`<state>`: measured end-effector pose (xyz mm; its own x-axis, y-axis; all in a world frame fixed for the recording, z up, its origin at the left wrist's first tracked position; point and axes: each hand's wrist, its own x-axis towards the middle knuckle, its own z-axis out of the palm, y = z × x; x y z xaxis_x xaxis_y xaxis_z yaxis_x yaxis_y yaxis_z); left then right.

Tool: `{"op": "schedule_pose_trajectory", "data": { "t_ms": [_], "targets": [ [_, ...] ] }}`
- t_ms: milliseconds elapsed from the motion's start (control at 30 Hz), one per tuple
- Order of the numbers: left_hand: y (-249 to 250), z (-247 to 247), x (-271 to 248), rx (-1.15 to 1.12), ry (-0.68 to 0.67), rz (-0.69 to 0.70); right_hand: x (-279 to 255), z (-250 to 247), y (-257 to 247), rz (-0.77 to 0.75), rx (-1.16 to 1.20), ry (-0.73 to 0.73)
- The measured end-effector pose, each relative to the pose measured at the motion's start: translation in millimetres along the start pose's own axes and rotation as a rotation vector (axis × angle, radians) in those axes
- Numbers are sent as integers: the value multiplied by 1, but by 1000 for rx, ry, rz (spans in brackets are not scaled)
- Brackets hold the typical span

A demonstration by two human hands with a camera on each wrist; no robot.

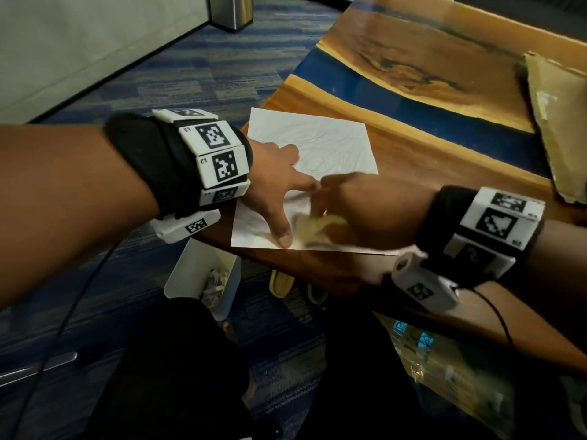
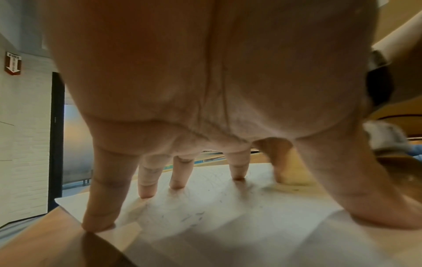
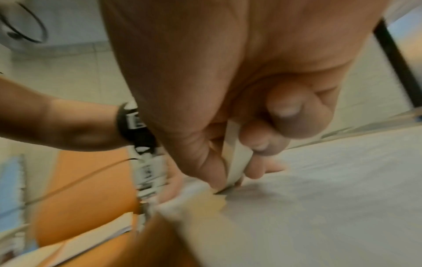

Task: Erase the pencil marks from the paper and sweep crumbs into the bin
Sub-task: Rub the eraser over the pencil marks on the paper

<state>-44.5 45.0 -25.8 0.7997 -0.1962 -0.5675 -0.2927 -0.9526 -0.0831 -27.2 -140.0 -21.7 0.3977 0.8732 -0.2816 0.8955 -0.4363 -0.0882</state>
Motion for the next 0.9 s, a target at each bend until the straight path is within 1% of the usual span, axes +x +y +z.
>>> {"op": "schedule_pose_trajectory", "data": {
  "t_ms": [67, 100, 133, 167, 233, 267, 300, 367, 433, 500, 600, 667, 733, 767, 800, 900],
  "targets": [
    [1, 1, 1, 5, 5, -3, 4, -6, 19, 157, -33, 30],
    [0, 2, 1, 5, 7, -4, 4, -7, 23, 193, -63, 40],
    [0, 2, 1, 1, 10, -2, 2, -6, 21, 181, -76, 36],
    [-1, 1, 1, -5, 12, 1, -1, -4, 14, 128, -69, 21],
    [-2, 1, 0, -17, 5, 3, -8, 0, -6, -26, -42, -23],
    [-1, 1, 1, -18, 1, 3, -9, 2, -8, -59, -36, -33],
    [0, 1, 1, -17, -4, 1, -8, 1, -4, -40, -32, -20],
    [1, 1, 0, -22, -12, -1, -3, -2, 12, 80, -24, 10],
    [0, 0, -1, -43, -22, -4, -1, -3, 23, 147, -40, 14],
    [0, 0, -2, -109, -21, -3, 0, -2, 25, 148, -44, 9],
    [5, 8, -2, -205, 50, 13, 2, -5, 26, 123, -22, -24],
    [9, 14, 1, -195, 91, 34, 5, -8, 30, 168, -36, -20],
    [8, 16, 2, -171, 103, 51, 5, -9, 29, 219, -62, 10],
    [6, 16, 2, -167, 99, 51, 3, -8, 24, 210, -59, 19],
    [4, 17, 1, -167, 90, 47, 1, -6, 15, 164, -49, 20],
    [2, 18, -1, -167, 62, 47, -9, 1, -10, -71, -34, -26]
  ]
}}
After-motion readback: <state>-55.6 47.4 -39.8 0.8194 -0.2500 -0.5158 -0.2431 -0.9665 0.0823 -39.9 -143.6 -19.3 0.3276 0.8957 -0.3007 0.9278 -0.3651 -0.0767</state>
